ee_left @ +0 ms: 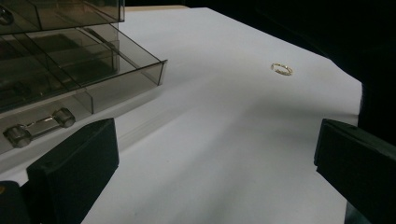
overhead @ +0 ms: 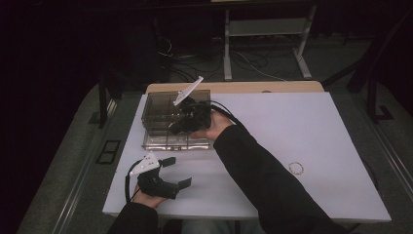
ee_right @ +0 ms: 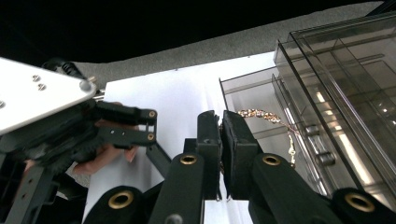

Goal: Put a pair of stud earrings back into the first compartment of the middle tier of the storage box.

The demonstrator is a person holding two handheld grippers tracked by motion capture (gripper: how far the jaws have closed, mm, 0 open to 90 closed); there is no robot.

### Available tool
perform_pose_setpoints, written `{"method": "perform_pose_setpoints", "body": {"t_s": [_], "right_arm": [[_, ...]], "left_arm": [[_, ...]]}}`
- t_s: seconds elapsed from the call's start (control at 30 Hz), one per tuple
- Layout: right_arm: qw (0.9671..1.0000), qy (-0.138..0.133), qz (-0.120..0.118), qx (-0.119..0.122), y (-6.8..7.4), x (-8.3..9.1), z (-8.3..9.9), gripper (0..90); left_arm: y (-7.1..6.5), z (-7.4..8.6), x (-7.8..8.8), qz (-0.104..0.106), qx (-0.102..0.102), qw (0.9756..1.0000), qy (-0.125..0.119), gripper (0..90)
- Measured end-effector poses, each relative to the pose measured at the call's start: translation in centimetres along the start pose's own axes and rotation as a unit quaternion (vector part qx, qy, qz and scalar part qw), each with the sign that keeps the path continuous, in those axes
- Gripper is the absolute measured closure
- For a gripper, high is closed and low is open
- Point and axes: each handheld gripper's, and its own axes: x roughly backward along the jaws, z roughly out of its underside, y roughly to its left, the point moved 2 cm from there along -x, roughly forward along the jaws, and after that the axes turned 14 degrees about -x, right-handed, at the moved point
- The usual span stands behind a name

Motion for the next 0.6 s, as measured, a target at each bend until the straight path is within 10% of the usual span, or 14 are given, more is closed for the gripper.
{"method": "perform_pose_setpoints", "body": {"t_s": [0.6], "right_arm": [[0.9998, 0.021, -0.006, 0.004, -0.9, -4.8, -1.8, 85.0]], "left_arm": [[0.0, 0.0, -0.1, 0.009, 0.009, 0.9999, -0.002, 0.0]]}}
